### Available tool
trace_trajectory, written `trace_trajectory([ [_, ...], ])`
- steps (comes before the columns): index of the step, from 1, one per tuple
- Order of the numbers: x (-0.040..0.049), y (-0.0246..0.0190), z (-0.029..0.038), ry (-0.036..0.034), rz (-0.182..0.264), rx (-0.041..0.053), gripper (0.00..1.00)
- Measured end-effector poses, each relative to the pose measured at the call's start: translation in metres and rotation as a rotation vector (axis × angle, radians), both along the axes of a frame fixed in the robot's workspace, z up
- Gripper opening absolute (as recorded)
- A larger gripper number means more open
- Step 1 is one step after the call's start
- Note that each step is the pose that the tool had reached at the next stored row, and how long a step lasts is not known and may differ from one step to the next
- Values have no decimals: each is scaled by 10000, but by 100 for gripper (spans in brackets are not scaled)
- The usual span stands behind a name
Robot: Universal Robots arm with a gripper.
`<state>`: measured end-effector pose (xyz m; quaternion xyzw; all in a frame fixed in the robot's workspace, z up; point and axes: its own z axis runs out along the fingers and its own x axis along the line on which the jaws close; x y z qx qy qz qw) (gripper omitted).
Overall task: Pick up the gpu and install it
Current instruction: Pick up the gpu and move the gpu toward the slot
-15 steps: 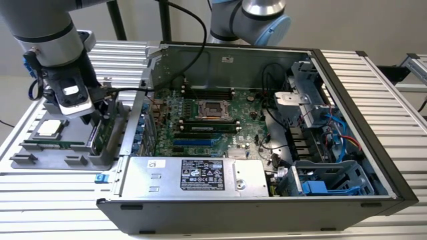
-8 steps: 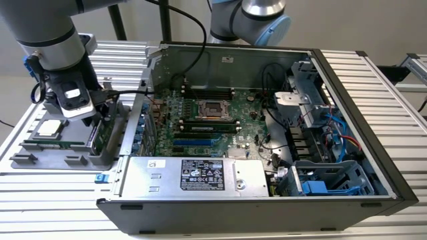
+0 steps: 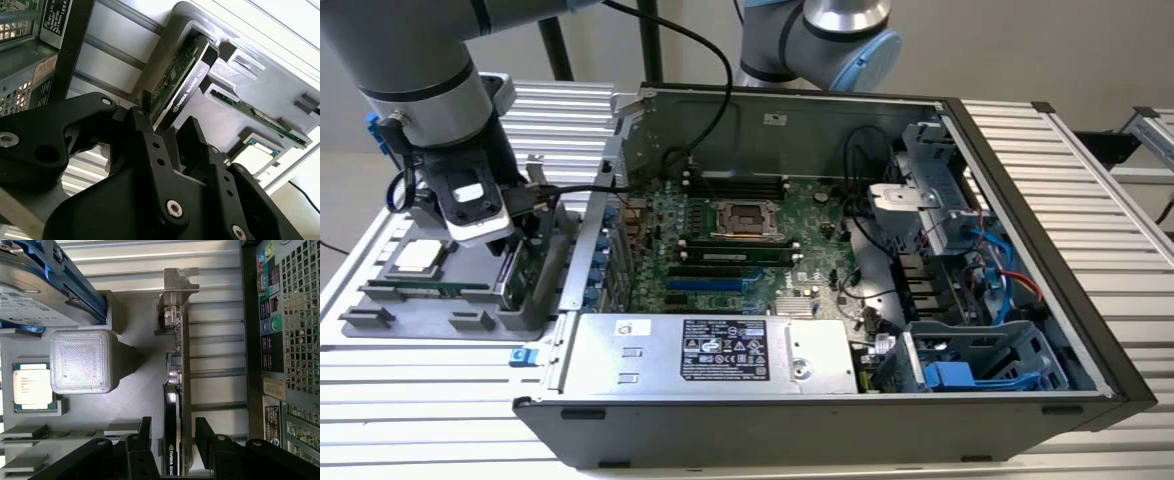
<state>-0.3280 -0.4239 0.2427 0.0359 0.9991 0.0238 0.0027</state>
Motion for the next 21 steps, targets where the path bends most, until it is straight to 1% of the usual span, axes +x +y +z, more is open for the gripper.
trace_trajectory([
  [10,0,0,-59,1,0,0,100],
  [21,0,0,-91,1,0,-1,100],
])
